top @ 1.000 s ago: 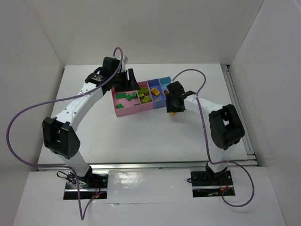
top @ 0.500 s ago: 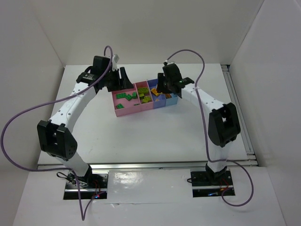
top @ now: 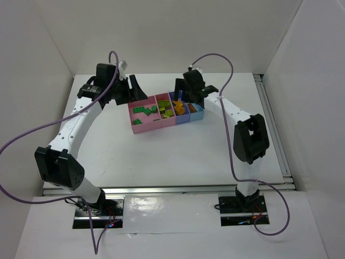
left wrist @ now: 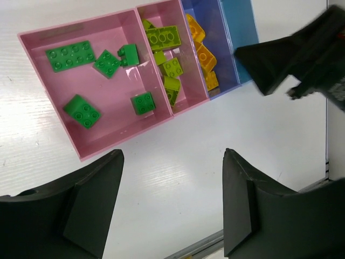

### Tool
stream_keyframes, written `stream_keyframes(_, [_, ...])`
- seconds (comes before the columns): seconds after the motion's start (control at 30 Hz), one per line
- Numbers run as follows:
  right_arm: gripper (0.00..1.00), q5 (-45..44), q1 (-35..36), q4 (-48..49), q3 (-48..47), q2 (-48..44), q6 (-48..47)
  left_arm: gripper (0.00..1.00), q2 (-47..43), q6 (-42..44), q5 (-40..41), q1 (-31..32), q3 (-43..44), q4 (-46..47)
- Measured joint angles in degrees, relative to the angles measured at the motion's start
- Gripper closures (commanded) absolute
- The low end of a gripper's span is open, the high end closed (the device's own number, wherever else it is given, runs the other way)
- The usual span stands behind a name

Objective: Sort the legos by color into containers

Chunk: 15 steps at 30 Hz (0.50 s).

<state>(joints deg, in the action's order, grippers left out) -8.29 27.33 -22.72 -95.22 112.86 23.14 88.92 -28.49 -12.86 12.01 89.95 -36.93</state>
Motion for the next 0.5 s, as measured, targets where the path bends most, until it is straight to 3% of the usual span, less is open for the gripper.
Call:
stream_keyframes(0.3, [0.00, -25.49, -1.09, -10.86, 11.37, -19.80, 11.19, 0.19, -1.36, 1.49, 0.61, -0.20, -1.38, -0.74])
stream_keyframes(0.5, [0.06, -31.67, -2.10, -15.98, 24.63, -27.63, 14.62, 0.18, -5.35, 1.20, 9.53, -0.35, -4.37, -0.52])
